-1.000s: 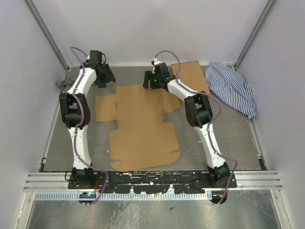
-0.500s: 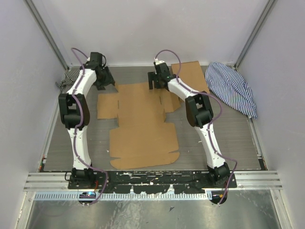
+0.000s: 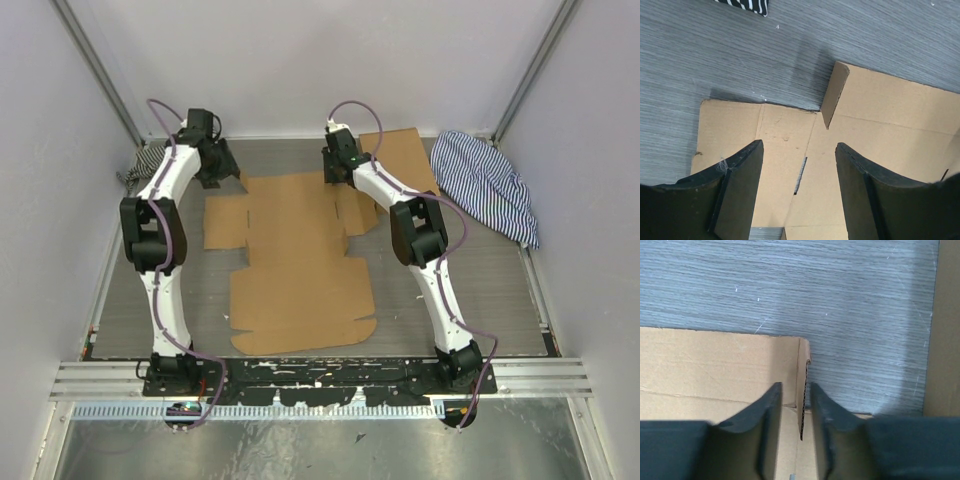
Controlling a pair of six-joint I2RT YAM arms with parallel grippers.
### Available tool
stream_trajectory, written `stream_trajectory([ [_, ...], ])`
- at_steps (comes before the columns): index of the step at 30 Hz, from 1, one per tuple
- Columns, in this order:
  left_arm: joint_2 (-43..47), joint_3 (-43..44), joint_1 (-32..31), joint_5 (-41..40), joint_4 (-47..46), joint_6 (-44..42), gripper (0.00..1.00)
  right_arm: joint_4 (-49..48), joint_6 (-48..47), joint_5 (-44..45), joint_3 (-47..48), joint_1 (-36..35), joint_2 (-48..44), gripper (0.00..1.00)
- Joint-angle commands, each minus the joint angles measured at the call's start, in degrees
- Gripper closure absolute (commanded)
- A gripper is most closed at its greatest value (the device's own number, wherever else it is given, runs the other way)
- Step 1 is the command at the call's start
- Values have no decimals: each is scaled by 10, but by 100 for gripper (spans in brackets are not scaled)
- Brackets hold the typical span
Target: Fold the paper box
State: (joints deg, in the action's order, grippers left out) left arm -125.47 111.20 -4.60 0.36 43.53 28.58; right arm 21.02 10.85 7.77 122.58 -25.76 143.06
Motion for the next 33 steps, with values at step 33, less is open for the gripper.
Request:
stream_trajectory([
  [33, 327, -78, -97, 186, -56, -214, 24, -322, -2, -142, -483, -45, -516, 95],
])
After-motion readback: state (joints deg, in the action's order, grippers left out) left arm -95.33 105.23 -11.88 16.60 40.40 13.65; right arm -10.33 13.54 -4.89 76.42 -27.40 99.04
